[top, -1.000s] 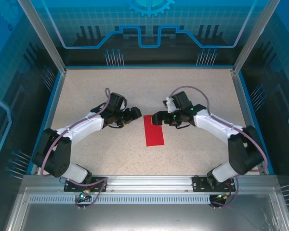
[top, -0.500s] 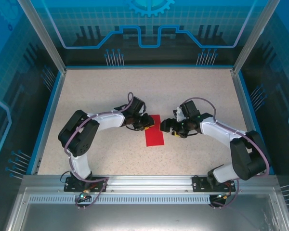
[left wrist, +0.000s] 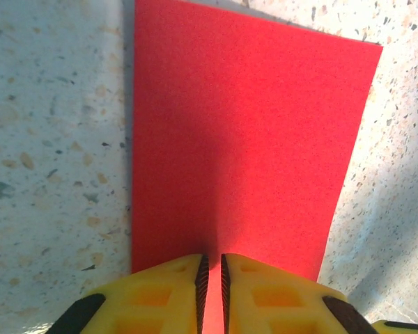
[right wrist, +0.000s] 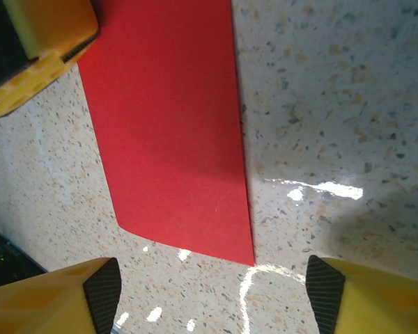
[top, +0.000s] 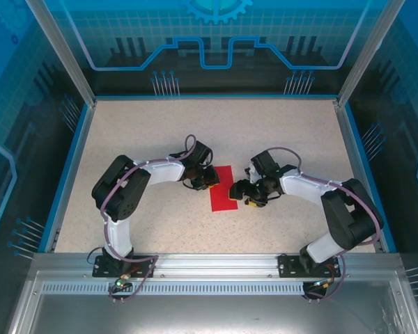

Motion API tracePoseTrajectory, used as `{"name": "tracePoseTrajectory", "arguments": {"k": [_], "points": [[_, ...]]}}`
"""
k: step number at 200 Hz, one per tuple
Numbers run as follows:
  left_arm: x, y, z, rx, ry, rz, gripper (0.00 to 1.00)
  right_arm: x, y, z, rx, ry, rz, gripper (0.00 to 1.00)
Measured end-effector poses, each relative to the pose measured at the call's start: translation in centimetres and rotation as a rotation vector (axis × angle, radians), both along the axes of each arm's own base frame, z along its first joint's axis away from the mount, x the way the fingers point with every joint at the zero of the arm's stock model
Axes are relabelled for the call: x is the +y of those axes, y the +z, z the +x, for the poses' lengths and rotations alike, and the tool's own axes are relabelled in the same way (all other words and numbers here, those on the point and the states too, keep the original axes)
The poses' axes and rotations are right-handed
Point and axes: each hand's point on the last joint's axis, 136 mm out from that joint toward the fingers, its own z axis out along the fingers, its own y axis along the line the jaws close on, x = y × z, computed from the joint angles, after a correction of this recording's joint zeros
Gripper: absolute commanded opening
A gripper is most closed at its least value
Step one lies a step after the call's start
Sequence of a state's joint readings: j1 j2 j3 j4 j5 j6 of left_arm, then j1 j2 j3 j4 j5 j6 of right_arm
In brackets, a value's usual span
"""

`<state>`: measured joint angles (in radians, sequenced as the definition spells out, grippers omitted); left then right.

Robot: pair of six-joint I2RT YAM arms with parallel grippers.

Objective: Fold a paper plane with a square sheet of paper (pick it up from the middle)
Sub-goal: Third fold the triangle at the center of the table.

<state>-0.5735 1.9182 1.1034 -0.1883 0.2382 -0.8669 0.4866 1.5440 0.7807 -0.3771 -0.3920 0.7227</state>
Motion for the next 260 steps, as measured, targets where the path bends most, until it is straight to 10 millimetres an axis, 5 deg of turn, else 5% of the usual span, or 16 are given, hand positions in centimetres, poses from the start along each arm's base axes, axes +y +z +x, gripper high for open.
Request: {"name": "tracePoseTrajectory", "arguments": {"k": [80,260], "points": [[0.3,-0.2,0.1,0.010,0.029,0.011,0.15,0.7,-1.0,-0.4,0.041,0.014,-0.040,0.47],[0.3,-0.4,0.0,0.029,0.064,0.001,0.14,2.6,-1.8,-0.7,0.041,0.068,-0.048,0.46]]}}
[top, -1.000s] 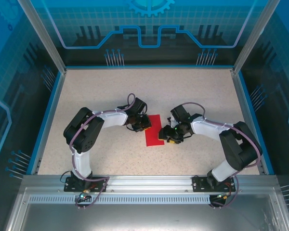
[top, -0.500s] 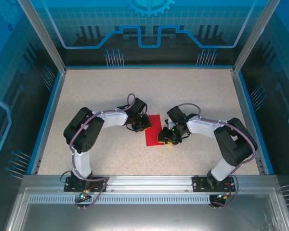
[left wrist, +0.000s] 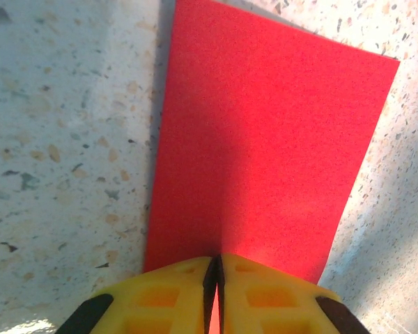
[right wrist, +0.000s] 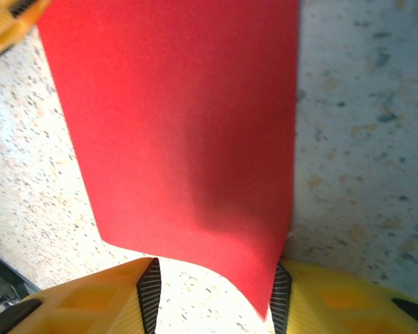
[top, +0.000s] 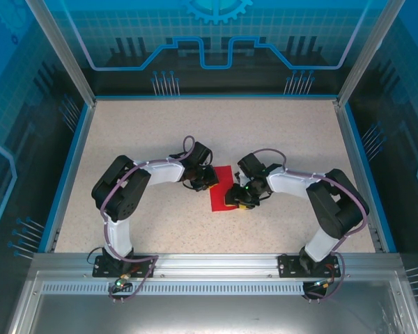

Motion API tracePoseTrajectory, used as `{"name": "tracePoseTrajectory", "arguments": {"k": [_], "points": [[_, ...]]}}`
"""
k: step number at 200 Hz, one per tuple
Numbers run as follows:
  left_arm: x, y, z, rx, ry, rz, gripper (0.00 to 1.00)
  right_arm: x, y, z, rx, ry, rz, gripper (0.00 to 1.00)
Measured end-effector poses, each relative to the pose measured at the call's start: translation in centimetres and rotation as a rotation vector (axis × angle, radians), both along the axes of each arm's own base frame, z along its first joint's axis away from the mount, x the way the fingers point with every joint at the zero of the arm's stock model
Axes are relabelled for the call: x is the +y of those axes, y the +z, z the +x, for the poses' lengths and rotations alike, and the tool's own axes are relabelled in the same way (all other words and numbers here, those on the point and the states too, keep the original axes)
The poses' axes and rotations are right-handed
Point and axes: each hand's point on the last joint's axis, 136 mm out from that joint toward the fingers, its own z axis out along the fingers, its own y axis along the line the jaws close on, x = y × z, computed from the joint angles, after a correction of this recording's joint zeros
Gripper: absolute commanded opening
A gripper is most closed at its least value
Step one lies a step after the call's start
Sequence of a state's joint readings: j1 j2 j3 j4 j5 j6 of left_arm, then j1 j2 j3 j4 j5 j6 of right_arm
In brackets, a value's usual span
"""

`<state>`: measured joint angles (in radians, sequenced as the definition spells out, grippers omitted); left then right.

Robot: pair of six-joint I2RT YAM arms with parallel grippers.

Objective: Fold a paper plane with a square sheet of paper (pick it up from the middle)
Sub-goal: Third fold the triangle at the center of the table.

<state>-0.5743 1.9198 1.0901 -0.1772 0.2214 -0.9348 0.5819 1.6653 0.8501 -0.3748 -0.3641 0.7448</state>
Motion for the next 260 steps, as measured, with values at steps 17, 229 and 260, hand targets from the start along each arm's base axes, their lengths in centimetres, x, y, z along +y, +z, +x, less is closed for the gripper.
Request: {"name": "tracePoseTrajectory", "arguments": {"k": [17,229,260], "points": [[0.0,0.0,0.0,0.002,0.003,-0.001,0.14,0.5,0.2,0.2,-0.012,-0.011,0.037,0.45],[-0.1,0.9,0.0,-0.049,-0.066,0.003,0.15,2.1,2.8,3.9,-0.002,-0.117,0.143,0.06],[0.0,2.2,1.0,-0.099,-0.074,0.028,0.15,2.7,2.0,4.1,0.017,-0.108,0.130,0.06]]}}
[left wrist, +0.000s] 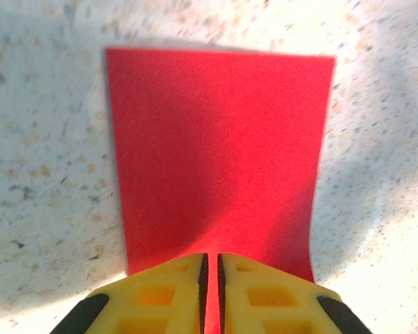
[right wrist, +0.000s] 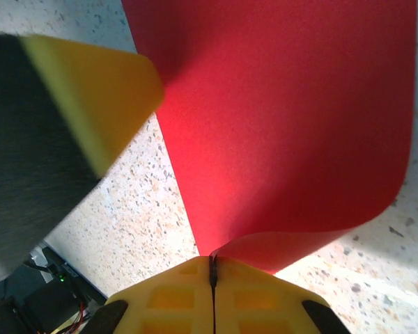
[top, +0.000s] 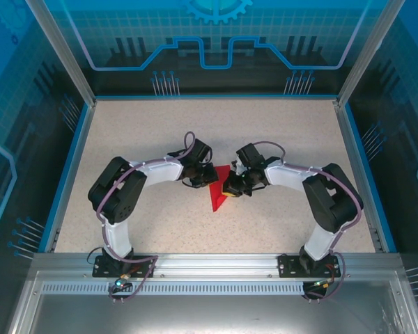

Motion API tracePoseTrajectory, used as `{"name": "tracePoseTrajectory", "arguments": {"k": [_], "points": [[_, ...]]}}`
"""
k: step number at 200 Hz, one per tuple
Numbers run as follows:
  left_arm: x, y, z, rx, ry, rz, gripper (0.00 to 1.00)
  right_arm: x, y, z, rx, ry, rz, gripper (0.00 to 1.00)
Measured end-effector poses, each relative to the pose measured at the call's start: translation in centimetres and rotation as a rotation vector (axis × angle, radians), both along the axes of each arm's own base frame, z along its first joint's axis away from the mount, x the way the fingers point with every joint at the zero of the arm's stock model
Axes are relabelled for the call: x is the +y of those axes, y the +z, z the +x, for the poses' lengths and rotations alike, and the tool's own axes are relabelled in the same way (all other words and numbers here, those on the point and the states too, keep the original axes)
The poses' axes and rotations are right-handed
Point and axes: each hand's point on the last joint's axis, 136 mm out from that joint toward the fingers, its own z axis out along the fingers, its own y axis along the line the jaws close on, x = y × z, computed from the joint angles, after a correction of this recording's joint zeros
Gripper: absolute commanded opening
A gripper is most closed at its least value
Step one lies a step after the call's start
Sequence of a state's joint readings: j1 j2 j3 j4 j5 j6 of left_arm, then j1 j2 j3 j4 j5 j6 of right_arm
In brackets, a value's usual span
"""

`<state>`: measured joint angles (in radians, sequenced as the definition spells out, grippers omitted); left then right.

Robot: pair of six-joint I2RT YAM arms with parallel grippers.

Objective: Fold a paper plane with a square sheet of paper (pick it up from the middle)
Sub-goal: Third fold the triangle at the center of the table.

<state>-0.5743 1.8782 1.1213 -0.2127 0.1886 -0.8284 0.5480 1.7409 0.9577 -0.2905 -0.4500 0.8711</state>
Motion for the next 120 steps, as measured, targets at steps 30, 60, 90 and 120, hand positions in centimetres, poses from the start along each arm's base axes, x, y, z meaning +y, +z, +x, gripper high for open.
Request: {"name": "tracePoseTrajectory", "arguments": {"k": [30,60,90,120], "points": [[0.0,0.7,0.9,-0.040,-0.002,0.015,0.15,0.4,-0.7,-0.1,0.012,0.014,-0.009,0.07],[0.3,0.6,1.4,-0.045,0.011,0.044,0.14,0.6,-0.8,0.0,0.009,0.020,-0.009,0.09],[0.5,-0.3,1.7,-0.031,0.019,0.078,0.13,0.8,-1.1,0.3,0.006,0.021,-0.008,0.09],[0.8,-1.8,1.5,0.002,0.020,0.108,0.12,1.0,-1.3,0.6,-0.001,0.020,-0.004,0.09]]}}
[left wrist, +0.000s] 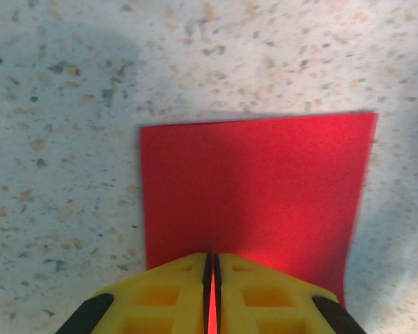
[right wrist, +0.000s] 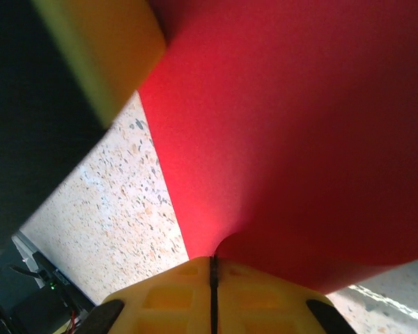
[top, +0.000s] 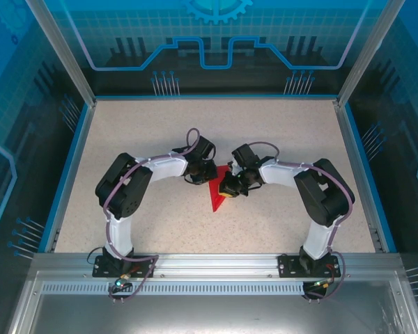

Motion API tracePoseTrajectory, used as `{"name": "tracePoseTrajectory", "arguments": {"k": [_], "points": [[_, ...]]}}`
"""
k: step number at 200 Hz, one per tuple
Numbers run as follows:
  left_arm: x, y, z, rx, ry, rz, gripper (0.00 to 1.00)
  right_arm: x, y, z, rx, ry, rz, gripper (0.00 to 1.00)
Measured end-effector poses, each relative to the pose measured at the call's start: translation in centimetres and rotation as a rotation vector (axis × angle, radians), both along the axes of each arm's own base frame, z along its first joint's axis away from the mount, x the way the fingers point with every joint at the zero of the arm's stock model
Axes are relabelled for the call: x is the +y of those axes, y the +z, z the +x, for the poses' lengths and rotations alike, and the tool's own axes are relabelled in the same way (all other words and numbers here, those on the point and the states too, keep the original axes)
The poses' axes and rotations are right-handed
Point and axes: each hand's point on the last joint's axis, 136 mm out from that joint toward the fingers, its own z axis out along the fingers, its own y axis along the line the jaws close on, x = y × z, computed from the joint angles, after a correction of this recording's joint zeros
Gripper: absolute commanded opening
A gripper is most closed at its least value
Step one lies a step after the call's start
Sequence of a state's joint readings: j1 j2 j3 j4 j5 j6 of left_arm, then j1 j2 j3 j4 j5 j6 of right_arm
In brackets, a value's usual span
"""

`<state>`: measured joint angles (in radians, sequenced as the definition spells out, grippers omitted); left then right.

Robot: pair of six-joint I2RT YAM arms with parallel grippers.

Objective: Fold a paper plane with a square sheet of paper (pick it up from the middle)
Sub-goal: Third fold the triangle at the center of the table.

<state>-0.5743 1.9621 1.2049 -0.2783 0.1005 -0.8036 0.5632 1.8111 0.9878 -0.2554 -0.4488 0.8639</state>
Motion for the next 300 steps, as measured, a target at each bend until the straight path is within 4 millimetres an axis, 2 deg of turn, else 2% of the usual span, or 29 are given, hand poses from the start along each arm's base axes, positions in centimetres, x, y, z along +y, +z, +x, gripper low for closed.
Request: {"name": "tracePoseTrajectory", "arguments": {"k": [57,200,300], "points": [[0.0,0.1,0.3,-0.001,0.002,0.004,0.11,0.5,0.0,0.8,-0.033,0.000,0.021,0.09],[0.0,0.1,0.3,0.000,0.002,0.004,0.11,0.7,-1.1,0.7,-0.032,0.026,0.014,0.09],[0.0,0.1,0.3,0.001,0.001,0.004,0.11,1.2,-1.1,1.0,-0.051,0.053,0.020,0.09]]}}
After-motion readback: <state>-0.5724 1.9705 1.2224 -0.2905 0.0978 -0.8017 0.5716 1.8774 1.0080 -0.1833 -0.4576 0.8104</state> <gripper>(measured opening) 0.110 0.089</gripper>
